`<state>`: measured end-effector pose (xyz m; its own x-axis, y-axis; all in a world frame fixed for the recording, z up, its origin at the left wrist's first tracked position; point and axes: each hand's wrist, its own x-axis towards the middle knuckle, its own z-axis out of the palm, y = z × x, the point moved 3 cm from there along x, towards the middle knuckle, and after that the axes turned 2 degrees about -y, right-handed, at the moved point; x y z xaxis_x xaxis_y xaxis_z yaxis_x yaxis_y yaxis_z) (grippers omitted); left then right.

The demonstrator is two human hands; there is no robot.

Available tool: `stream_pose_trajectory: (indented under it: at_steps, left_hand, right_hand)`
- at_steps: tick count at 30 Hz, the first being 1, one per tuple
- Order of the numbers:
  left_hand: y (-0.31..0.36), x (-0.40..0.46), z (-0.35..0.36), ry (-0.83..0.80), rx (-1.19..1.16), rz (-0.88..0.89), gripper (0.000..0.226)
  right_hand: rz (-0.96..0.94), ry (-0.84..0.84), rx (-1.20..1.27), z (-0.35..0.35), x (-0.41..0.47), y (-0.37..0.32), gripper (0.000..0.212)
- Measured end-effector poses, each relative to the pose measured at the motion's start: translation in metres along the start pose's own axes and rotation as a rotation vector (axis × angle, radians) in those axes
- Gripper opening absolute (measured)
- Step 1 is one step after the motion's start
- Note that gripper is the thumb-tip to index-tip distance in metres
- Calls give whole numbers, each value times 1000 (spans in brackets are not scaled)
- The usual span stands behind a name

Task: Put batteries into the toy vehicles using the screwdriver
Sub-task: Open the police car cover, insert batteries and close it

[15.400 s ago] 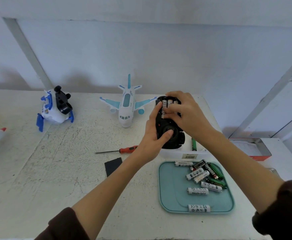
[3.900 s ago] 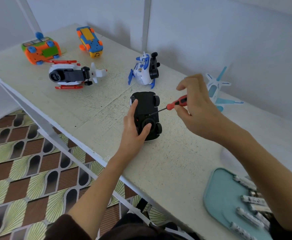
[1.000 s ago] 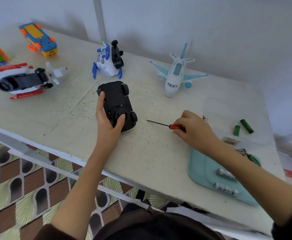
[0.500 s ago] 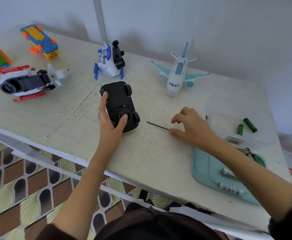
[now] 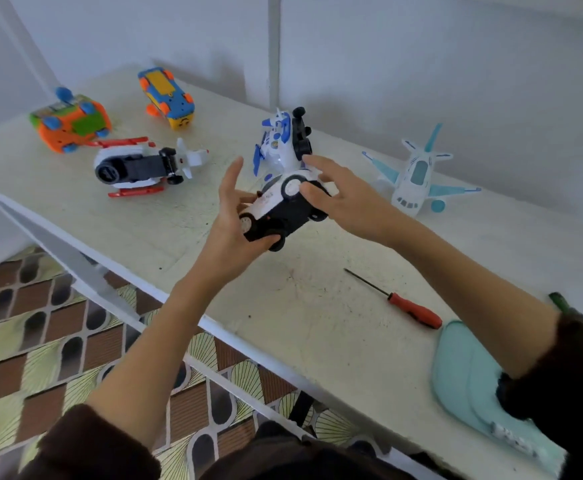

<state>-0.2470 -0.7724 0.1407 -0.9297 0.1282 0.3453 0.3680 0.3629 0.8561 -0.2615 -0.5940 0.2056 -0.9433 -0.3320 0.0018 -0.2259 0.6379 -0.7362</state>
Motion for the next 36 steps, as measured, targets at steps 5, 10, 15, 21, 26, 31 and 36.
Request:
stream_pose_trajectory:
  at_steps: [5, 10, 15, 21, 26, 31, 36]
  left_hand:
    - [-5, 1, -12, 35, 131, 146, 108]
    - [-21, -7, -16, 13, 41, -44, 98]
    - [-45, -14, -20, -143, -99, -307, 88]
    - [-46, -16, -17, -148, 95, -250, 83]
    - [-52, -17, -8, -107, 162, -186, 100]
    - [-56, -14, -8, -138, 129, -173, 96]
    - [-51, -13, -6, -202, 151, -162, 86]
  right_hand:
    - [157, -31, 272, 27, 22, 10, 38]
    - [91, 17, 341, 37, 28, 24, 18]
    - [0, -18, 374, 38, 32, 35, 25]
    - [-94, -133, 214, 38, 38, 52, 46]
    - [-140, -160, 69, 34, 45, 59, 52]
    - [-172, -83, -105, 34, 46, 67, 55]
    - [-86, -162, -26, 35, 39, 69, 72]
